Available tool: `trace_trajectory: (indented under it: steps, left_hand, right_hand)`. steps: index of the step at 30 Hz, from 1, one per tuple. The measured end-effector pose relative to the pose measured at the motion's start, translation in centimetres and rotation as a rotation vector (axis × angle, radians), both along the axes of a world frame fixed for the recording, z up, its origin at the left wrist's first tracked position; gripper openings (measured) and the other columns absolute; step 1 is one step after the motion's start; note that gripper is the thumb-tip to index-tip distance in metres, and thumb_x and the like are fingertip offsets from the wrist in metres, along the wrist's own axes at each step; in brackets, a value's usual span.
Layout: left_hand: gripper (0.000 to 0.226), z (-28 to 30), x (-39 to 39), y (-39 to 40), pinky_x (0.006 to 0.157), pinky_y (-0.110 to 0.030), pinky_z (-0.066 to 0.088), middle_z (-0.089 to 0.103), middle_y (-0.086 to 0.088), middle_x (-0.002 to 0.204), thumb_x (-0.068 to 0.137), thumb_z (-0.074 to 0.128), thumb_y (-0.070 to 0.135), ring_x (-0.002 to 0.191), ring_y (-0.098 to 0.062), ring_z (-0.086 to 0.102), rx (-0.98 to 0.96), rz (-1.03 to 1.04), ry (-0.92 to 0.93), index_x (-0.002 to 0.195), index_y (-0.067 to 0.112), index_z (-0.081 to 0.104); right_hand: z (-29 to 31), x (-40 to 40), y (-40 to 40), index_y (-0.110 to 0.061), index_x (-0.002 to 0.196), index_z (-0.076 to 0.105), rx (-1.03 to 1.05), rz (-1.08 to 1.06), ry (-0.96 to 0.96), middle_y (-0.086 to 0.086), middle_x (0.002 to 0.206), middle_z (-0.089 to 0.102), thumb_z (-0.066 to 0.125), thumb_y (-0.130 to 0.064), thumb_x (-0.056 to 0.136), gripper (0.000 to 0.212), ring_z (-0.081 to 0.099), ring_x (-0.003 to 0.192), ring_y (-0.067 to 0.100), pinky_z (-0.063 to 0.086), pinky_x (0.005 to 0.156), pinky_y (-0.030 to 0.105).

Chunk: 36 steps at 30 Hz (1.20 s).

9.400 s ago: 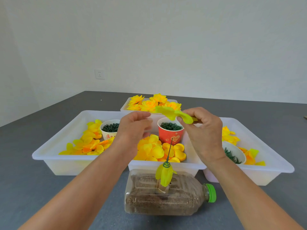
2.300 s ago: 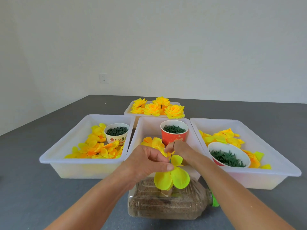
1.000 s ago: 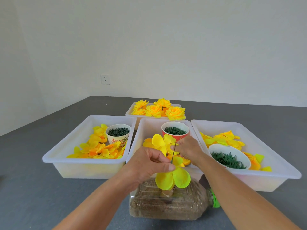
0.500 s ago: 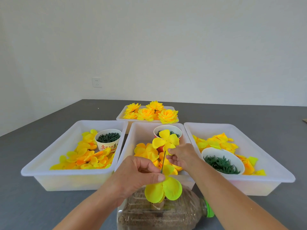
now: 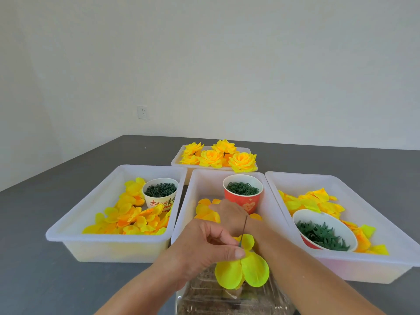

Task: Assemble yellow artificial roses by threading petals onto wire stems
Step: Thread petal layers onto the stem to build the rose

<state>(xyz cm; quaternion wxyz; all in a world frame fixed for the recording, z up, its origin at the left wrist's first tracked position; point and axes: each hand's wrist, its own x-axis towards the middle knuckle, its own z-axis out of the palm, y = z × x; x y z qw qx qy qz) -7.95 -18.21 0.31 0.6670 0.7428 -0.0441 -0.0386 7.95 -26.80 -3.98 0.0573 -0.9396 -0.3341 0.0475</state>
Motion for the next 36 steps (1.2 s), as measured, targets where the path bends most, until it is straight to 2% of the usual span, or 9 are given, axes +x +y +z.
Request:
trace_trajectory:
  steps: [2, 6, 12, 16, 19, 21, 23, 29, 36]
  left_hand:
    - [0.012, 0.0, 0.0, 0.0, 0.066, -0.018, 0.051, 0.068, -0.002, 0.069, 0.070, 0.076, 0.000, 0.068, -0.009, 0.063, 0.000, 0.009, 0.006, 0.066, 0.009, 0.069]
    - [0.013, -0.1, 0.0, 0.0, 0.066, -0.018, 0.051, 0.068, -0.002, 0.070, 0.069, 0.077, 0.000, 0.067, -0.008, 0.062, 0.004, 0.024, -0.003, 0.066, 0.010, 0.068]
    - [0.010, -0.1, -0.1, -0.1, 0.071, -0.023, 0.050, 0.068, -0.007, 0.073, 0.069, 0.077, 0.002, 0.070, -0.012, 0.061, 0.017, 0.036, -0.008, 0.070, 0.006, 0.068]
    - [0.010, 0.0, -0.1, -0.1, 0.066, -0.017, 0.051, 0.068, -0.004, 0.070, 0.069, 0.077, 0.001, 0.066, -0.007, 0.062, 0.016, 0.021, -0.017, 0.069, 0.006, 0.068]
    - [0.009, 0.1, -0.1, -0.1, 0.068, -0.018, 0.050, 0.068, -0.006, 0.073, 0.069, 0.077, 0.003, 0.069, -0.009, 0.061, 0.021, 0.027, -0.017, 0.069, 0.006, 0.068]
    - [0.009, 0.1, -0.2, -0.2, 0.069, -0.018, 0.050, 0.068, -0.005, 0.072, 0.069, 0.077, 0.003, 0.069, -0.009, 0.061, 0.033, 0.034, -0.019, 0.068, 0.007, 0.069]
    - [0.011, 0.2, -0.2, -0.2, 0.068, -0.016, 0.050, 0.068, -0.003, 0.070, 0.069, 0.077, 0.003, 0.067, -0.008, 0.061, 0.037, 0.037, -0.022, 0.066, 0.009, 0.069]
    - [0.011, 0.2, -0.3, -0.3, 0.068, -0.015, 0.051, 0.068, -0.005, 0.071, 0.069, 0.077, 0.002, 0.068, -0.008, 0.062, 0.030, 0.041, -0.024, 0.066, 0.008, 0.068]
    - [0.011, 0.2, -0.1, -0.1, 0.074, -0.022, 0.051, 0.069, -0.011, 0.078, 0.068, 0.077, 0.004, 0.076, -0.017, 0.062, 0.050, 0.026, -0.024, 0.065, 0.011, 0.070]
  right_hand:
    - [-0.4, 0.1, 0.4, -0.010, 0.124, 0.057, 0.046, -0.007, 0.038, 0.017, 0.126, 0.055, 0.060, -0.028, 0.087, 0.041, 0.049, 0.120, 0.030, 0.039, 0.096, 0.037]
    - [0.2, 0.2, -0.1, -0.005, 0.097, 0.072, 0.200, -0.076, -0.044, 0.010, 0.104, 0.069, 0.066, -0.008, 0.075, 0.023, 0.062, 0.100, 0.025, 0.047, 0.085, 0.032]
    - [0.1, 0.0, -1.5, -0.010, 0.094, 0.073, 0.386, -0.219, -0.106, 0.007, 0.104, 0.070, 0.065, -0.005, 0.078, 0.019, 0.062, 0.102, 0.022, 0.047, 0.087, 0.031]
    - [1.5, -0.4, -1.9, -0.011, 0.098, 0.073, 0.614, -0.381, -0.129, 0.006, 0.104, 0.069, 0.063, -0.010, 0.083, 0.018, 0.062, 0.096, 0.023, 0.048, 0.084, 0.030]
    - [2.7, -1.4, -3.1, -0.005, 0.104, 0.067, 1.147, -0.471, 0.293, 0.008, 0.091, 0.067, 0.063, -0.003, 0.084, 0.021, 0.062, 0.061, 0.013, 0.050, 0.051, 0.019]
    - [3.0, -2.2, -4.1, -0.006, 0.104, 0.063, 1.451, -0.491, 0.625, 0.008, 0.084, 0.066, 0.060, 0.003, 0.085, 0.021, 0.062, 0.058, 0.013, 0.050, 0.047, 0.020]
    - [3.2, -2.7, -4.9, -0.009, 0.099, 0.061, 1.612, -0.524, 0.795, 0.009, 0.081, 0.064, 0.055, 0.005, 0.087, 0.019, 0.062, 0.055, 0.015, 0.051, 0.048, 0.022]
    - [3.3, -4.6, -6.5, -0.012, 0.094, 0.057, 1.744, -0.529, 1.075, 0.007, 0.058, 0.066, 0.048, 0.005, 0.090, 0.019, 0.057, 0.042, 0.012, 0.047, 0.041, 0.019]
    - [3.0, -5.3, -6.5, -0.011, 0.094, 0.059, 1.673, -0.418, 1.170, 0.009, 0.068, 0.069, 0.047, 0.000, 0.090, 0.017, 0.063, 0.056, 0.020, 0.053, 0.051, 0.025]
